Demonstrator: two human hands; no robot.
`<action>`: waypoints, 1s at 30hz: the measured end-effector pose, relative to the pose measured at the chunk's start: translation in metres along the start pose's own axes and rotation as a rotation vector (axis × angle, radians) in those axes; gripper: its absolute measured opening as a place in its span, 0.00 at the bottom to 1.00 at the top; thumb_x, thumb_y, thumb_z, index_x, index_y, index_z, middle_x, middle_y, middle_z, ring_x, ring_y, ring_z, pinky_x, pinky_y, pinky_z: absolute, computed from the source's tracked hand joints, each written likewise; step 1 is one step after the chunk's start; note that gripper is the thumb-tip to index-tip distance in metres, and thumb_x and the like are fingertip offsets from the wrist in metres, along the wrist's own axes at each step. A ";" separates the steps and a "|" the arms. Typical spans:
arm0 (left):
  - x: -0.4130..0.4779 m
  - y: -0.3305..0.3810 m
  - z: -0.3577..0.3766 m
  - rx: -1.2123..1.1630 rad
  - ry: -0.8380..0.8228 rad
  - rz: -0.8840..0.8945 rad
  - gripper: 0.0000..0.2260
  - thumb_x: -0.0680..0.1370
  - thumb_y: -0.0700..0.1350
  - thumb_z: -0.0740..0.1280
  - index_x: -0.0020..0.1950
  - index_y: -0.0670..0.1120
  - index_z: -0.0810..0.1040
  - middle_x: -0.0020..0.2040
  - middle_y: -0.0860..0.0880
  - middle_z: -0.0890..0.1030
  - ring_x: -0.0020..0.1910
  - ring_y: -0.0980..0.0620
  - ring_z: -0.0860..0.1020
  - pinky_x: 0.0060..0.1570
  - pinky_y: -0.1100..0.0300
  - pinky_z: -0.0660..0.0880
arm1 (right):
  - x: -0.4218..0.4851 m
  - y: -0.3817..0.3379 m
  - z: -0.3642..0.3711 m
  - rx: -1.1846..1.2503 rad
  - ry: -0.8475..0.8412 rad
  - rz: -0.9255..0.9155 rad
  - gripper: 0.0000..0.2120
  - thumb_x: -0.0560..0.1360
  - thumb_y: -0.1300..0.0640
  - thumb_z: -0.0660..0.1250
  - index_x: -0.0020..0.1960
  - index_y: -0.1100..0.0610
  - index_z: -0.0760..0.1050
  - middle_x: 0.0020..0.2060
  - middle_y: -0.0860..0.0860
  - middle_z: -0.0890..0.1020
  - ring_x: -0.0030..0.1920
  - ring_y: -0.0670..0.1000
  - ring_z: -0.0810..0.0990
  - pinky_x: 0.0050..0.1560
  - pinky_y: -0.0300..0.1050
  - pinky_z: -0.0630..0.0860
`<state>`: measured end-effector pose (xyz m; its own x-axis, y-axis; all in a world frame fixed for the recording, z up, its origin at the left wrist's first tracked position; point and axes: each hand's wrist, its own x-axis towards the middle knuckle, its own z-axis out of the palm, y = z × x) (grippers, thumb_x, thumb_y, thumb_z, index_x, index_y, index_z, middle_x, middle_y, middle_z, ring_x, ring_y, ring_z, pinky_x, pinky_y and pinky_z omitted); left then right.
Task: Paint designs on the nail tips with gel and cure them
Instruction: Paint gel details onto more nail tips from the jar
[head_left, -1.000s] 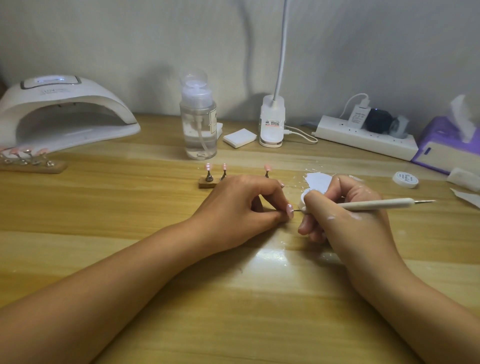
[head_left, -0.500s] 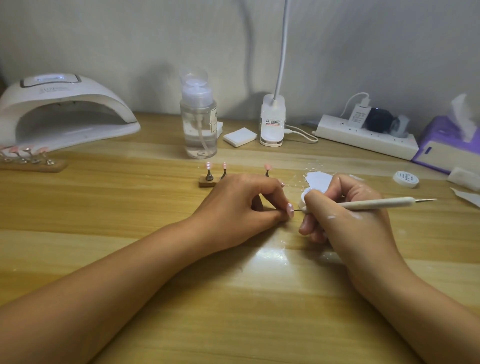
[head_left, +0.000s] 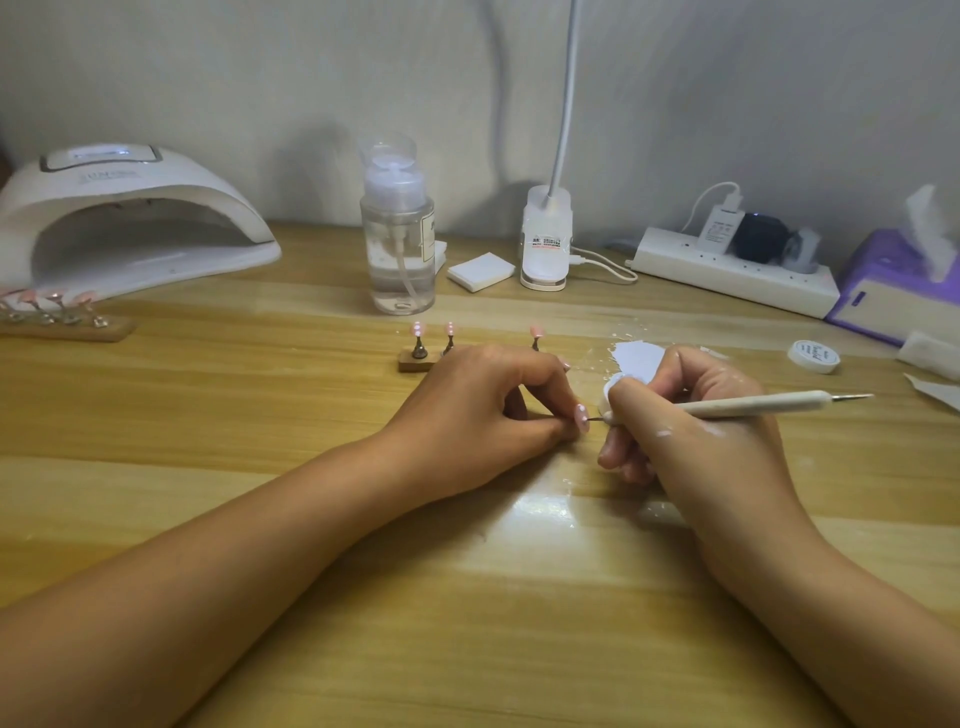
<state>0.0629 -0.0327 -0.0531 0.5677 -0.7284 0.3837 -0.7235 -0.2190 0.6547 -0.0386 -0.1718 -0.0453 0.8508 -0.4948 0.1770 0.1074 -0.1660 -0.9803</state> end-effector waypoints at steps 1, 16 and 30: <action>0.000 0.000 0.000 -0.001 -0.001 -0.002 0.03 0.72 0.41 0.76 0.42 0.49 0.84 0.34 0.63 0.78 0.32 0.68 0.76 0.34 0.72 0.65 | 0.000 0.000 0.000 0.003 0.002 0.000 0.17 0.71 0.66 0.67 0.29 0.52 0.66 0.23 0.59 0.79 0.21 0.49 0.71 0.23 0.37 0.68; 0.000 0.001 0.000 0.007 0.003 -0.014 0.03 0.72 0.42 0.76 0.42 0.50 0.84 0.34 0.63 0.78 0.31 0.63 0.77 0.35 0.70 0.67 | 0.000 0.000 0.000 0.021 -0.006 0.009 0.12 0.67 0.61 0.68 0.29 0.52 0.68 0.24 0.59 0.80 0.21 0.49 0.72 0.24 0.38 0.69; 0.000 0.000 0.000 0.000 0.002 -0.001 0.05 0.72 0.41 0.76 0.41 0.51 0.84 0.34 0.63 0.78 0.31 0.63 0.76 0.34 0.71 0.66 | 0.000 0.000 0.000 0.036 0.021 0.021 0.15 0.71 0.64 0.68 0.30 0.52 0.68 0.24 0.58 0.79 0.21 0.49 0.71 0.23 0.38 0.68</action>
<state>0.0629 -0.0328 -0.0529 0.5691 -0.7270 0.3842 -0.7228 -0.2196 0.6552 -0.0388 -0.1717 -0.0456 0.8420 -0.5157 0.1581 0.1088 -0.1248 -0.9862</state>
